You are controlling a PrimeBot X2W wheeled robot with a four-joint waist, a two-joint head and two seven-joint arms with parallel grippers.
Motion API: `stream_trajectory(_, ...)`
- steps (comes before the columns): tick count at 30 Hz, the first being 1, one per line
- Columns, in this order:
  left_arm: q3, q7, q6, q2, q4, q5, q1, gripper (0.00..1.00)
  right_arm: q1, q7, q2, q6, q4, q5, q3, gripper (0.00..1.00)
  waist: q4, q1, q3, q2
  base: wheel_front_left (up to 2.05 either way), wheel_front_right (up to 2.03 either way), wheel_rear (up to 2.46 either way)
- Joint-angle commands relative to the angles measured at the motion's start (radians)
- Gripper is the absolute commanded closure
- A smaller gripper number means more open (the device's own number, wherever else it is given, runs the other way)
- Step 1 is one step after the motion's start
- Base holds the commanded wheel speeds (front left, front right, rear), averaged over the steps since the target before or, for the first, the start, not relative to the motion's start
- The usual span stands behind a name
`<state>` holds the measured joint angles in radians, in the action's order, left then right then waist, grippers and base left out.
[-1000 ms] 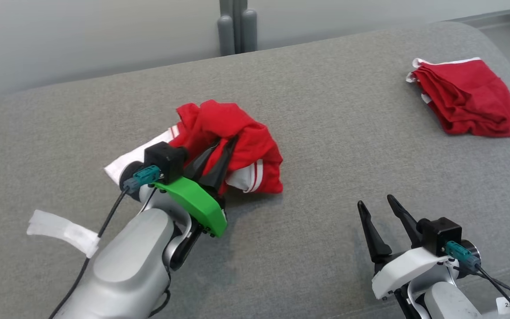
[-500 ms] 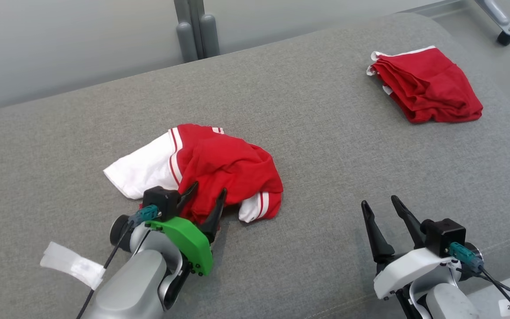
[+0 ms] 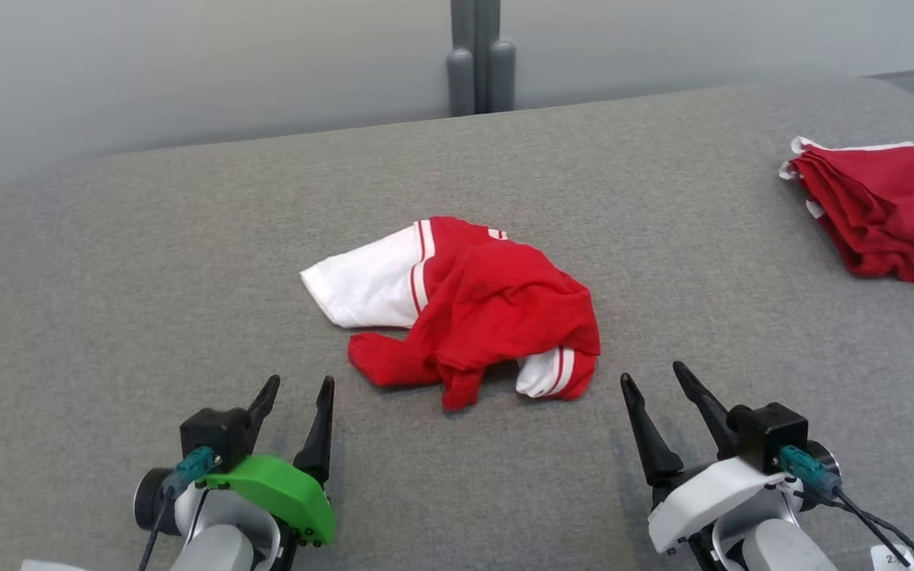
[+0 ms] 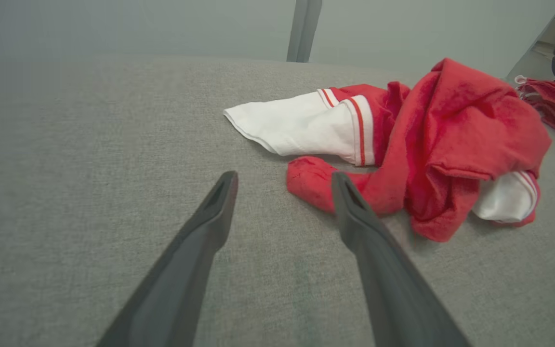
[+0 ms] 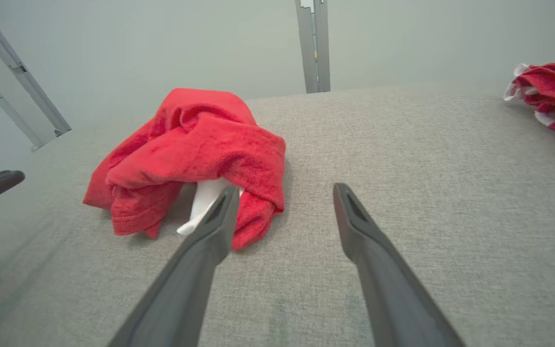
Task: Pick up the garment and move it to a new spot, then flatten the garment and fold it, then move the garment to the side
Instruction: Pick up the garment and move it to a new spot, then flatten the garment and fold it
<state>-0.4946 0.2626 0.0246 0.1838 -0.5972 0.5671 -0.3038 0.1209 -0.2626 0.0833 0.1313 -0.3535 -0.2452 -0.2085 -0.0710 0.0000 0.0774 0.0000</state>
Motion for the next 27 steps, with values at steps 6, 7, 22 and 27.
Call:
stream_trajectory(6,0.133,0.003,0.013,-0.030,0.085,-0.098,0.134,0.00,0.018,-0.003,-0.009,-0.001,-0.017,-0.018,-0.073,0.00,0.169,0.0000,-0.026,0.0000,0.00,0.00,0.00)
stream_trajectory(7,0.145,0.003,0.018,-0.036,0.090,-0.107,0.148,0.00,0.017,-0.003,-0.010,-0.001,-0.022,-0.022,-0.081,0.00,0.182,0.0000,-0.028,0.0000,0.00,0.00,0.00)
stream_trajectory(22,0.230,0.002,0.091,-0.107,0.128,-0.217,0.200,0.00,0.050,-0.003,-0.015,-0.001,-0.142,-0.031,-0.068,0.00,0.369,0.0000,-0.004,0.0000,0.00,0.00,0.00)
stream_trajectory(27,0.230,0.002,0.099,-0.119,0.142,-0.242,0.206,0.00,0.085,-0.003,-0.020,-0.001,-0.219,-0.006,-0.019,0.00,0.427,0.0000,0.011,0.0000,0.00,0.00,0.00)
